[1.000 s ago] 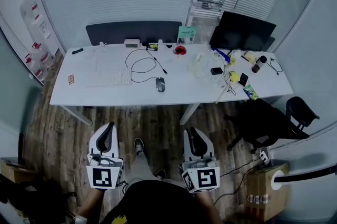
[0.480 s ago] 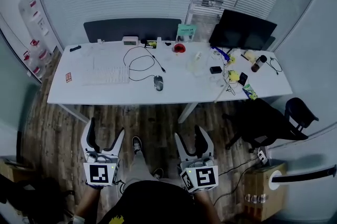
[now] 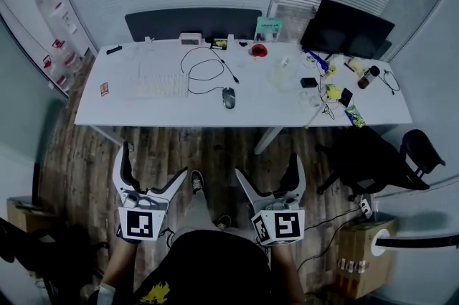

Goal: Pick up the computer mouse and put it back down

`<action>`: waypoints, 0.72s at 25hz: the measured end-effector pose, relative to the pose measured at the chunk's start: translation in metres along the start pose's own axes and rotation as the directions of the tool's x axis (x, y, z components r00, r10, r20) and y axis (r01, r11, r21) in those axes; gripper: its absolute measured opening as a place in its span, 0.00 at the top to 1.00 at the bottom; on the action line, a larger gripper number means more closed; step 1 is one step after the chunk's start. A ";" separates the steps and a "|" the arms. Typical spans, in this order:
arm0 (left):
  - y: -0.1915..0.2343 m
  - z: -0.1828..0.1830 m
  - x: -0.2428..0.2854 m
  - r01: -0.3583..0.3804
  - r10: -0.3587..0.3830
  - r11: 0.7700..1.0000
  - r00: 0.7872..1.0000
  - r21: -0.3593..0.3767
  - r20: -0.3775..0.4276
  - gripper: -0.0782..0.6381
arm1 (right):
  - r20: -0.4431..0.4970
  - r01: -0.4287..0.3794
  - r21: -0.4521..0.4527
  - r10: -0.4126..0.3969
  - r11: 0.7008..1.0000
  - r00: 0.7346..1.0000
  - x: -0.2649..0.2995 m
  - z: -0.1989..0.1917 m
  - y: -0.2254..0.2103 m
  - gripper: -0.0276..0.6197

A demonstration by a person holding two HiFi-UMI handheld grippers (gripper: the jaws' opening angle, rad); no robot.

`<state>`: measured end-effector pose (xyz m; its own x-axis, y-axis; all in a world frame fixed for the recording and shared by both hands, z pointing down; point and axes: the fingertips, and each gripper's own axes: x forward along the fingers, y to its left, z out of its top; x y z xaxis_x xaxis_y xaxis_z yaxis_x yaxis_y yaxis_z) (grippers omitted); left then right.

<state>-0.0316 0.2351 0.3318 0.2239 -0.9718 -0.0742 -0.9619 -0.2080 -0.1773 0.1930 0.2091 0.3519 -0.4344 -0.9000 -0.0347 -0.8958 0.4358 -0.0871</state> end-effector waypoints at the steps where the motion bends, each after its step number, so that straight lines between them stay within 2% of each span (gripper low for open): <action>1: 0.000 -0.002 -0.001 0.004 -0.004 1.000 1.000 0.013 -0.014 0.07 | 0.003 -0.002 -0.004 0.002 1.000 1.000 0.002 0.000 0.000 0.03; 10: 0.008 -0.024 0.003 0.020 -0.018 0.999 0.997 0.027 -0.073 0.07 | -0.046 -0.013 0.012 0.013 1.000 0.999 0.026 -0.018 0.002 0.03; 18: 0.045 -0.051 0.051 0.016 -0.021 0.999 0.991 -0.035 -0.135 0.07 | -0.128 -0.003 0.031 0.006 1.000 0.992 0.089 -0.044 -0.002 0.03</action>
<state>-0.0713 0.1705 0.3701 0.2205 -0.9734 0.0624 -0.9632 -0.2273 -0.1436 0.1521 0.1282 0.3930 -0.4486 -0.8889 0.0928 -0.8915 0.4376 -0.1174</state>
